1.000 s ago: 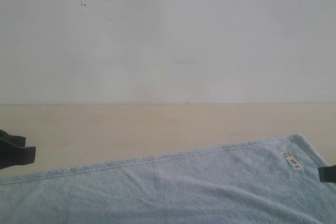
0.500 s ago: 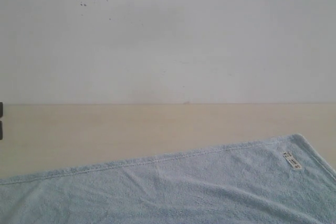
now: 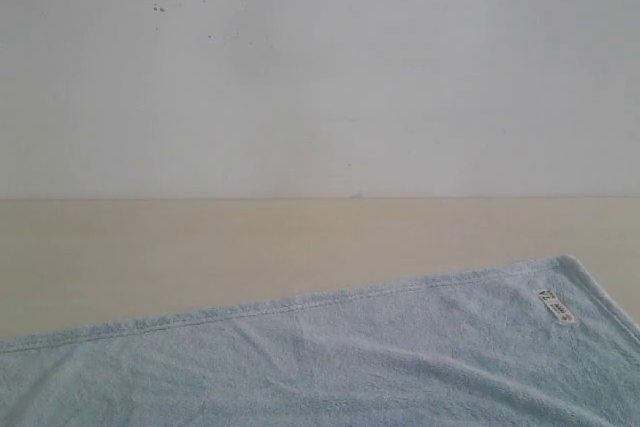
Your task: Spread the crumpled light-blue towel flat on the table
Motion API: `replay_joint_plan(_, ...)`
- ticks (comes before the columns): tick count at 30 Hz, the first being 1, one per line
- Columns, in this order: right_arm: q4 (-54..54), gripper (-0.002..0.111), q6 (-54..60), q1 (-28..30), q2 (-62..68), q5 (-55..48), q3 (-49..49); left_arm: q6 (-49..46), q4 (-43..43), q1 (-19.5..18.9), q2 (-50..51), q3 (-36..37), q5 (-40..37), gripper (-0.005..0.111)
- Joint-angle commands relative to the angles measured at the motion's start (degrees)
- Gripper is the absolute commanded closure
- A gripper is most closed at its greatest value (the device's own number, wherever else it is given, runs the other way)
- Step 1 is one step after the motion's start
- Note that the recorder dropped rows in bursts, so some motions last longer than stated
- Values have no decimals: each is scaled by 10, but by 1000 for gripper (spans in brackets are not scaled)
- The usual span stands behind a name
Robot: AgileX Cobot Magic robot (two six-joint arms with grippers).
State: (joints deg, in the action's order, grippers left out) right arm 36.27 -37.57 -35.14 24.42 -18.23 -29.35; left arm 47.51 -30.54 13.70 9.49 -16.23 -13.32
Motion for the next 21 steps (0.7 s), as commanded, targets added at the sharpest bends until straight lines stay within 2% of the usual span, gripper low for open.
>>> replay_joint_plan(1, -6, 108, 19, -47, -55, -38, 2, -335, 305, 2, -41, -2, -87, 99)
replay_joint_plan(2, -9, 108, 20, -53, -64, -45, 2, -411, 366, 2, -41, -7, -89, 99)
replay_joint_plan(3, -13, 108, 21, -57, -73, -60, 2, -512, 470, 2, -41, -12, -106, 99)
replay_joint_plan(4, -13, 108, 21, -60, -79, -68, 2, -561, 517, 2, -41, -15, -117, 99)
replay_joint_plan(5, -19, 108, 25, -60, -85, -76, 2, -689, 621, 2, -41, -18, -152, 99)
replay_joint_plan(7, -24, 108, 26, -60, -89, -76, 12, -849, 759, 2, -41, -18, -189, 99)
replay_joint_plan(9, -40, 108, 26, -60, -91, -60, 27, -927, 822, 2, -41, -18, -209, 99)
replay_joint_plan(21, -74, 108, 39, -60, -125, -28, 65, -920, 822, 2, -41, -18, -212, 99)
